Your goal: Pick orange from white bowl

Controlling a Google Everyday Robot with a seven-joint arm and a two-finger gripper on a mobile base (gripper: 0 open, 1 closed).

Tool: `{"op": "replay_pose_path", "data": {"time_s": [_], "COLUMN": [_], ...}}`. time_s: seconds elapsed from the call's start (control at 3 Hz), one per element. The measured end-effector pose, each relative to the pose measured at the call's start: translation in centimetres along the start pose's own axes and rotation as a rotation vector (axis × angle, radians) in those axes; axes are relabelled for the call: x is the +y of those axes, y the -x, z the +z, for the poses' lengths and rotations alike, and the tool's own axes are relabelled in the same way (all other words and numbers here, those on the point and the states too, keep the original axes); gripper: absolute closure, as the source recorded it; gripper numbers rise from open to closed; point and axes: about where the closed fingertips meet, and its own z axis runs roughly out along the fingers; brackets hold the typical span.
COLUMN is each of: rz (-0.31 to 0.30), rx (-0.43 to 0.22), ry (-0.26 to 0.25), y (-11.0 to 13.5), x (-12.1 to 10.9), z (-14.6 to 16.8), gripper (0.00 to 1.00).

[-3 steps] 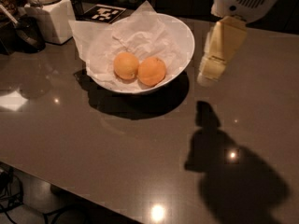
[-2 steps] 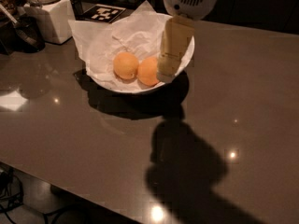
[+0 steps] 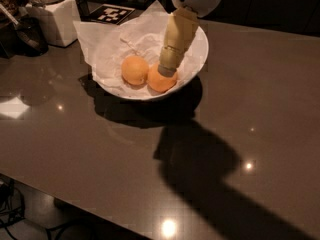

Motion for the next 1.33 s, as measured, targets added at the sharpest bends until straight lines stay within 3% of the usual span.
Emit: {"op": "replay_pose_path", "data": {"time_s": [0.67,1.33], "rz": [0.139,0.165], "rx": [-0.043,-0.052], "ry": [0.123,0.182], "y": [1.5,3.4], "x": [-4.0,-4.9], "z": [3.7,6.3], "gripper": [0.01,0.13]}}
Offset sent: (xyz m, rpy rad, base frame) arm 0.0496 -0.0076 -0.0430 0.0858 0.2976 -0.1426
